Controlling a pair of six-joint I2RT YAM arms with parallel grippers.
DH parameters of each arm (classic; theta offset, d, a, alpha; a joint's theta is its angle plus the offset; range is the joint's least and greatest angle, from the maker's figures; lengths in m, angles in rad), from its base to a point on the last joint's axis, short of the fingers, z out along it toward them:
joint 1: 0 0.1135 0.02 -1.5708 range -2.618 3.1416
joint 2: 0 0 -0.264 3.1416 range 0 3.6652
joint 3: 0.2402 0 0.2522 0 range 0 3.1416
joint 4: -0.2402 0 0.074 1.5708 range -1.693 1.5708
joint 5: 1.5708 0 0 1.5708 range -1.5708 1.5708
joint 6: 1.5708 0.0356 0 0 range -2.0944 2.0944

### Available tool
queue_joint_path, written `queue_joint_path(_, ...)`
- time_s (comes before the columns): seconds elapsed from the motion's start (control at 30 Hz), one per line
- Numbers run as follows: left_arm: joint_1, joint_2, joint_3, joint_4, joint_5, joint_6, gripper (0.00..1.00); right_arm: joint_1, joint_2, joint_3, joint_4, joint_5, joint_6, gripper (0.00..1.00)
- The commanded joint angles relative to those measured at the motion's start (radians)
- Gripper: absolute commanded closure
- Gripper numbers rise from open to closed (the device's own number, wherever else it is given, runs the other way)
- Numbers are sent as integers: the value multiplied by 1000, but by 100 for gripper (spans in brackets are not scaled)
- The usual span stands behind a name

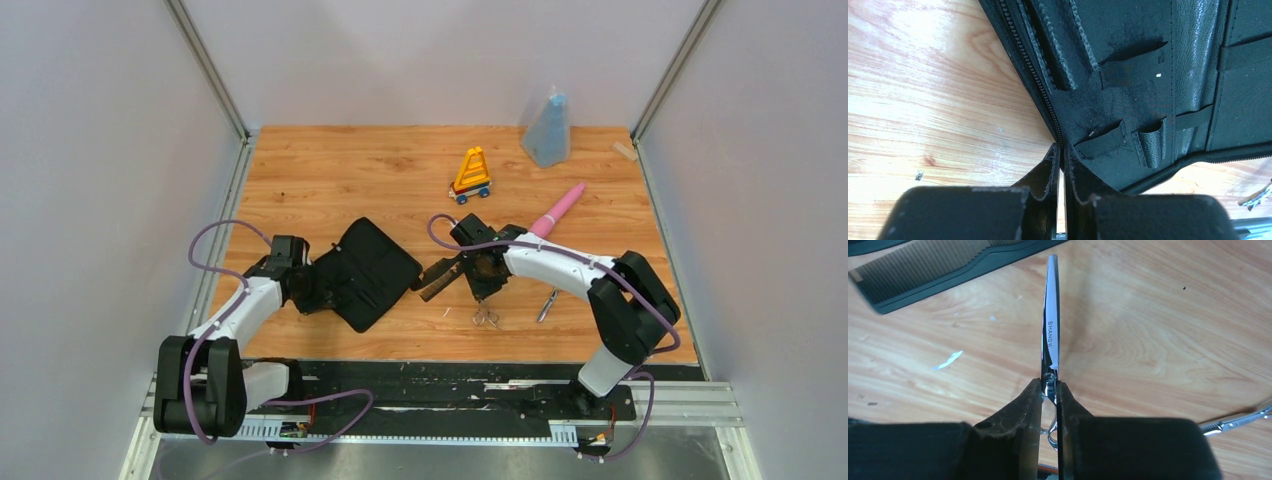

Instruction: Sort the hair-cutting tools

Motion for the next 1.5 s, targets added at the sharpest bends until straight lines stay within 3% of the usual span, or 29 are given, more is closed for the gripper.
queue_joint_path(0.0,3,-25,-10,16,35,-18,91,54,-93,90,-37,11,-36,100)
queue_joint_path(0.2,2,-21,-20,48,82,-36,92,158,-95,194,-49,-46,-61,100)
queue_joint_path(0.6,-73,-68,-27,62,88,-81,97,276,143,431,-59,-236,-139,100)
queue_joint_path(1.1,-200,-131,-74,139,104,-154,100,307,321,495,-65,-372,-198,100)
queue_joint_path(1.47,-217,-251,-103,169,106,-170,100,317,372,507,-133,-401,-178,100)
